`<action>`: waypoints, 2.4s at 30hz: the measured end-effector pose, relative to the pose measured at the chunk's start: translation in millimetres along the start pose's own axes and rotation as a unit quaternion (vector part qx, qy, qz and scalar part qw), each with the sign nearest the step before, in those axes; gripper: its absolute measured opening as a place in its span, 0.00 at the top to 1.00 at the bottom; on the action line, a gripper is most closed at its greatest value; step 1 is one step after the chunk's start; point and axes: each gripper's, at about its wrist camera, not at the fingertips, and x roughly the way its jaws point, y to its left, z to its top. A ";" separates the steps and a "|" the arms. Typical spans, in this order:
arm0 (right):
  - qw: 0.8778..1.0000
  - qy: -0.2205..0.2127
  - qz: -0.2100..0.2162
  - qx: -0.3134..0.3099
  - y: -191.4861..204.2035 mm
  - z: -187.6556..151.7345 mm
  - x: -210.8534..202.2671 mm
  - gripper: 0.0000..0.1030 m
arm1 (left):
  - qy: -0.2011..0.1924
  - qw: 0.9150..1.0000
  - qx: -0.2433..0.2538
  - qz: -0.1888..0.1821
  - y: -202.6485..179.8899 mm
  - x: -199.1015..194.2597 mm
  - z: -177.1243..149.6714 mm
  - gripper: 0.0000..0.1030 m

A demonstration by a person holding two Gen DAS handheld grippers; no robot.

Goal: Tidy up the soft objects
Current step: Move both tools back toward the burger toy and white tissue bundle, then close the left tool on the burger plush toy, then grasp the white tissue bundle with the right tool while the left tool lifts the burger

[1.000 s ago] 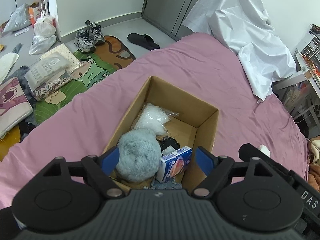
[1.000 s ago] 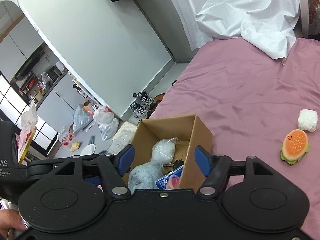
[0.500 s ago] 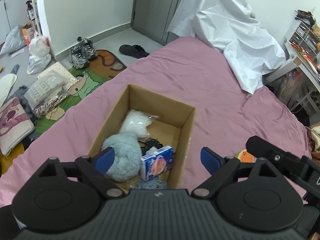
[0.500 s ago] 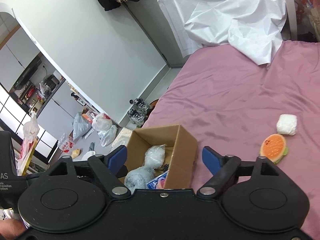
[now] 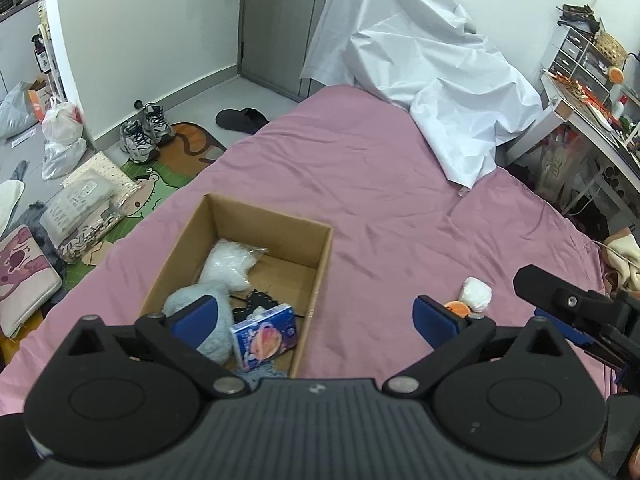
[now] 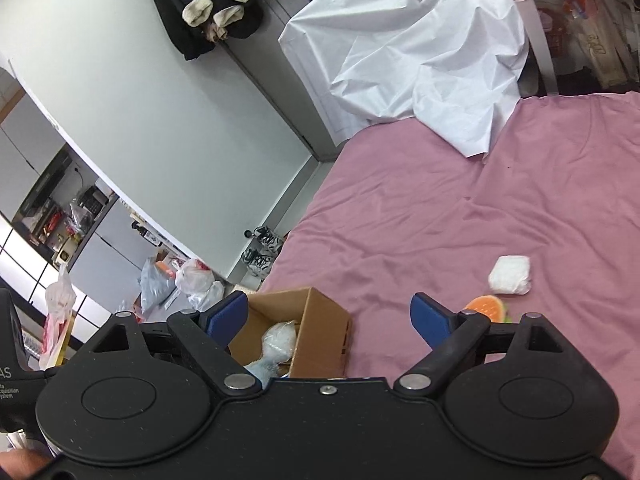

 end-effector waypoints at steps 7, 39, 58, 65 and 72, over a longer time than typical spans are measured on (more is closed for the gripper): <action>1.000 -0.003 -0.016 0.002 -17.7 7.6 -9.2 0.15 | 0.009 1.000 0.004 0.004 -20.0 5.2 0.1 0.00; 0.991 0.067 -0.087 0.076 -125.5 32.5 35.3 0.41 | 0.060 0.995 -0.018 -0.073 -104.8 122.0 -25.1 0.15; 0.980 0.107 -0.107 0.129 -171.2 38.0 83.8 0.45 | 0.124 0.985 -0.085 -0.079 -119.6 204.0 -49.9 0.23; 0.980 0.124 -0.091 0.124 -168.0 33.8 105.1 0.45 | 0.118 0.985 -0.103 -0.072 -111.7 205.9 -47.2 0.64; 0.980 0.131 -0.087 0.123 -165.7 29.7 120.4 0.45 | 0.116 0.984 -0.115 -0.066 -97.8 200.3 -37.6 0.69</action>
